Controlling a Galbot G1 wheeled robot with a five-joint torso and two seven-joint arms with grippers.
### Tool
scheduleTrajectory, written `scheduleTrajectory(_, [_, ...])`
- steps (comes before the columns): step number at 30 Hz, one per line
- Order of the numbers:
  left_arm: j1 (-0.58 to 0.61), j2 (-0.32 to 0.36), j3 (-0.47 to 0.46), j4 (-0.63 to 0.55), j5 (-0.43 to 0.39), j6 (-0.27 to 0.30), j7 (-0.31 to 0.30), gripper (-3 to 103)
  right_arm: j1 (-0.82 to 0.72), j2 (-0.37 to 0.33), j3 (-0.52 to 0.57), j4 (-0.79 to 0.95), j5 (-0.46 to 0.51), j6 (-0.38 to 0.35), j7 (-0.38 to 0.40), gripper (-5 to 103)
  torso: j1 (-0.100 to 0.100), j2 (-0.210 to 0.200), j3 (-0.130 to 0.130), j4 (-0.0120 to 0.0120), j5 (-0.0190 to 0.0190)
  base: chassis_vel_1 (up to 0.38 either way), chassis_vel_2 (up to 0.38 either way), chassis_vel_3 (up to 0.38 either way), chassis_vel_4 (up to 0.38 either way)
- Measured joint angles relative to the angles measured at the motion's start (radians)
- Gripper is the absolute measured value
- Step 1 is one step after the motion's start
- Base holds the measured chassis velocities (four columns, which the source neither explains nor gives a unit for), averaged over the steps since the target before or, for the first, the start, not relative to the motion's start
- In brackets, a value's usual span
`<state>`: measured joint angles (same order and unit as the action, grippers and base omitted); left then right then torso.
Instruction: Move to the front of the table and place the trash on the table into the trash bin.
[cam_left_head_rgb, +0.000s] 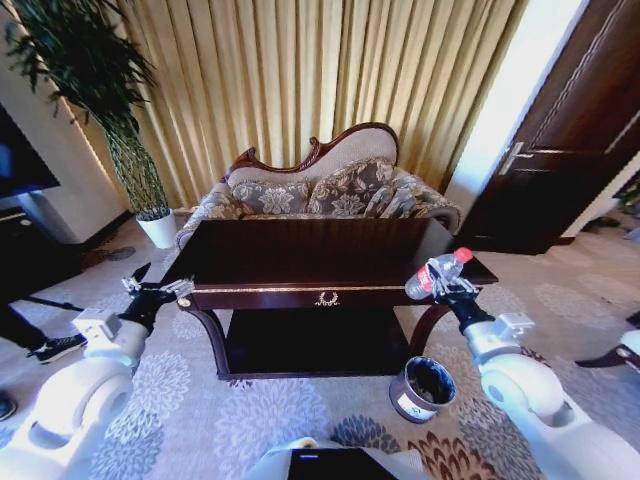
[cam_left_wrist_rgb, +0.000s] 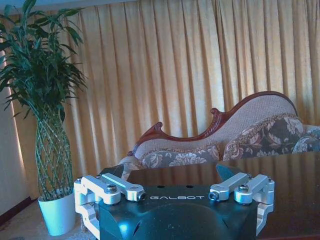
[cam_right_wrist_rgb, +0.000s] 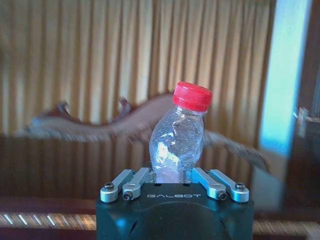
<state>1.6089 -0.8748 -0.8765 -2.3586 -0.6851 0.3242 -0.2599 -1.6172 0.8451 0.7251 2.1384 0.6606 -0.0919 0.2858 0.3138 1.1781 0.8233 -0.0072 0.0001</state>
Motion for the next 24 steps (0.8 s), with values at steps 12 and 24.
scheduleTrajectory(12, [-0.002,-0.022,-0.007,-0.004,-0.001,0.000,-0.005,100,0.117,0.065,-0.086,-0.467,-0.044,-0.002,-0.016,24,0.000,0.000,0.000,-0.0006,0.0003,0.000,0.000,0.000,0.000])
scheduleTrajectory(24, [0.020,-0.022,-0.031,-0.012,-0.004,-0.008,-0.006,100,0.395,0.178,-0.148,-1.069,-0.229,0.070,-0.067,22,0.000,0.000,0.000,-0.0003,0.0000,0.000,0.000,0.000,0.000])
